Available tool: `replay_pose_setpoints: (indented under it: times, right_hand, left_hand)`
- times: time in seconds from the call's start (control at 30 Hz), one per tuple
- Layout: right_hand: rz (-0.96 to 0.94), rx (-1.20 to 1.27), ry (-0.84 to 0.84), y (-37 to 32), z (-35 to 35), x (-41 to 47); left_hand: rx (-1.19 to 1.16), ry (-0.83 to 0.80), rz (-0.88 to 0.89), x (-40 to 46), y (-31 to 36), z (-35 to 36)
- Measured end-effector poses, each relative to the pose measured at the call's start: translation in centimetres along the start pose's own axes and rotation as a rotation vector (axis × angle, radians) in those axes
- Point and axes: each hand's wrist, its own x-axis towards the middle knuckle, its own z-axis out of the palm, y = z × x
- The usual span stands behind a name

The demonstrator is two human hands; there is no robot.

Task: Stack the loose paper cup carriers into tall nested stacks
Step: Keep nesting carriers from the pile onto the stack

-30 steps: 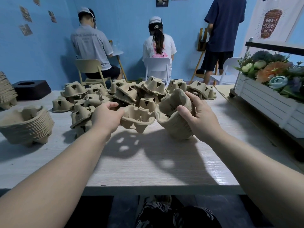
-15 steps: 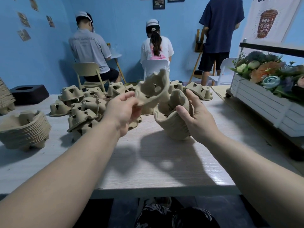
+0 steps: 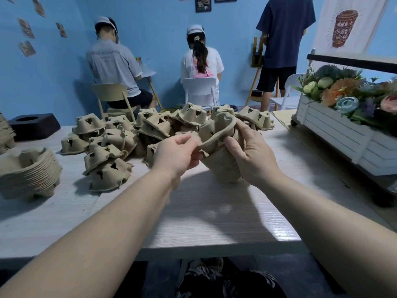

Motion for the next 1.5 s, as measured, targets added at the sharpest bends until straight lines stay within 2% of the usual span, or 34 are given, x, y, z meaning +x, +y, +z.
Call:
replay_pose_setpoints:
  times: [0.13, 0.3, 0.57, 0.73, 0.83, 0.97, 1.1, 1.2, 1.5]
  right_hand:
    - [0.017, 0.038, 0.023, 0.3, -0.3, 0.1]
    - [0.011, 0.074, 0.036, 0.3, -0.5, 0.1]
    - [-0.005, 0.212, 0.004, 0.6, -1.1, -0.2]
    - [0.039, 0.092, 0.034, -0.2, -0.6, 0.4]
    - [0.041, 0.058, 0.02, -0.7, -0.2, 1.0]
    - [0.019, 0.011, -0.001, -0.7, 0.1, 1.3]
    - [0.015, -0.003, 0.007, -0.7, 0.4, 1.4]
    - [0.012, -0.006, 0.01, -0.7, 0.6, 1.4]
    - [0.011, -0.023, 0.003, -0.7, 0.3, 0.9]
  left_hand:
    - [0.193, -0.072, -0.024, 0.3, -0.7, -0.9]
    - [0.146, -0.155, -0.039, 0.1, -1.0, -0.5]
    - [0.218, -0.131, 0.05, 0.5, -1.4, 0.2]
    - [0.336, -0.16, 0.102, 0.7, -1.5, -0.5]
    - [0.42, -0.045, 0.174, 1.8, -1.7, -2.6]
    - [0.666, 0.113, 0.181, 4.7, -2.9, -6.9]
    - [0.824, 0.129, 0.114, 7.5, -4.9, -8.8]
    - [0.886, 0.058, 0.053, 9.4, -5.8, -9.1]
    - [0.985, 0.088, 0.064, 8.7, -6.0, -8.3]
